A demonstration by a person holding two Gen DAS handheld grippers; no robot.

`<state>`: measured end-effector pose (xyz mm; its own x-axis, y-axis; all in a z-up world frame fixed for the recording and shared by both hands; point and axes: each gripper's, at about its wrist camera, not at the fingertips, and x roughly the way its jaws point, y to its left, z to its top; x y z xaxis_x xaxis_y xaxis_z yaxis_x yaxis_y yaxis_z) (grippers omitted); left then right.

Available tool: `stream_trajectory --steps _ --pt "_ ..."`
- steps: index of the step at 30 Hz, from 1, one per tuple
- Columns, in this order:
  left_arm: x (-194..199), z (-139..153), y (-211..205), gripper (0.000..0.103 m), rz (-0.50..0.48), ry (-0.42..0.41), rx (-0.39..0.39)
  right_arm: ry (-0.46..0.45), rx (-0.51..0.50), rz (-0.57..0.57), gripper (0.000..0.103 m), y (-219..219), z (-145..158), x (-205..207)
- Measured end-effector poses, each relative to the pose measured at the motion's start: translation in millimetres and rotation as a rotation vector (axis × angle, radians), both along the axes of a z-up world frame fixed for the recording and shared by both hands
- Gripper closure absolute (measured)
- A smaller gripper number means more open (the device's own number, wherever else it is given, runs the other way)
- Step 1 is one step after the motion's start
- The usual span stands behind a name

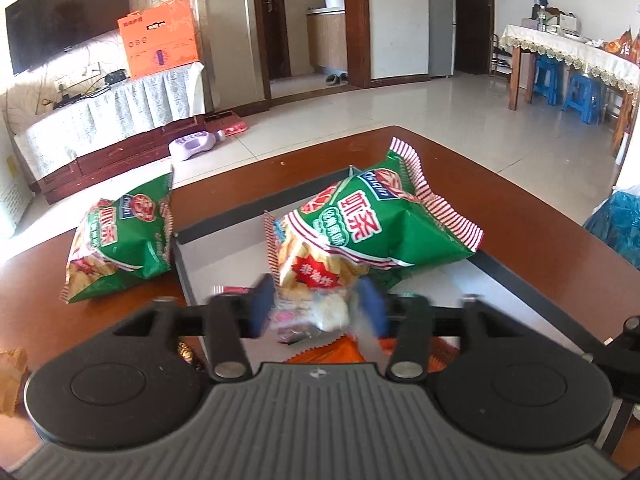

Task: Organize snacks
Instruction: 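Open both tools to release the pink bar and orange stick into the box, then move the left tool to the clear cookie bag while the right tool approaches the gold pastry packet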

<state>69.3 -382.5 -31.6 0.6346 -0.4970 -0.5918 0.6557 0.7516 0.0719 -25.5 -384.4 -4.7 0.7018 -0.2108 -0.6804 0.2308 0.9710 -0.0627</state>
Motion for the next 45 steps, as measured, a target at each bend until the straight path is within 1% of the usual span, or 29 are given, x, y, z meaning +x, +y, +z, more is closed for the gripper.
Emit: stream_trajectory --steps 4,6,8,10,17,18,19,21,25,29,31,34,37,40,45 --pt "-4.3 6.6 8.5 0.025 0.003 -0.020 -0.005 -0.039 0.013 0.000 0.078 3.8 7.1 -6.4" --pt "-8.1 10.8 12.0 0.021 0.003 -0.028 -0.007 -0.044 0.024 -0.001 0.078 5.4 9.3 -8.3" --pt "-10.5 14.9 17.3 0.020 -0.001 -0.026 -0.015 -0.058 0.039 -0.001 0.078 5.1 13.6 -10.4" --pt "-15.2 18.4 21.7 0.019 -0.004 -0.035 -0.019 -0.083 0.048 -0.006 0.075 5.2 17.4 -14.1" --pt "-30.2 29.9 35.8 0.019 0.007 -0.038 -0.033 -0.127 0.058 -0.014 0.074 8.8 26.0 -22.7" --pt "-31.6 31.8 38.4 0.019 0.009 -0.040 -0.034 -0.136 0.059 -0.014 0.073 10.9 27.3 -24.6" --pt "-31.5 33.5 41.6 0.019 0.010 -0.042 -0.037 -0.144 0.058 -0.015 0.068 13.0 28.6 -26.6" --pt "-36.0 36.5 46.6 0.018 0.012 -0.046 -0.039 -0.155 0.047 -0.013 0.062 18.6 29.7 -30.7" --pt "-42.2 39.6 56.3 0.014 0.021 -0.052 -0.042 -0.156 0.031 -0.017 0.062 27.9 29.5 -33.5" --pt "-47.1 42.9 68.6 0.013 0.030 -0.055 -0.056 -0.179 0.009 -0.010 0.061 38.1 33.0 -36.2" --pt "-48.6 44.8 77.0 0.012 0.041 -0.053 -0.069 -0.191 -0.036 0.006 0.057 46.8 33.6 -36.8" --pt "-51.0 48.0 91.8 0.011 0.061 -0.059 -0.081 -0.210 -0.077 0.037 0.056 59.2 34.5 -36.8" --pt "-53.4 50.5 105.1 0.011 0.077 -0.083 -0.073 -0.226 -0.105 0.070 0.056 69.8 34.5 -36.0" --pt "-52.9 52.8 122.4 0.011 0.096 -0.089 -0.080 -0.244 -0.090 0.098 0.056 76.3 34.3 -36.5" --pt "-48.1 48.7 155.0 0.011 0.139 -0.072 -0.090 -0.253 -0.081 0.160 0.056 94.0 30.1 -32.9"
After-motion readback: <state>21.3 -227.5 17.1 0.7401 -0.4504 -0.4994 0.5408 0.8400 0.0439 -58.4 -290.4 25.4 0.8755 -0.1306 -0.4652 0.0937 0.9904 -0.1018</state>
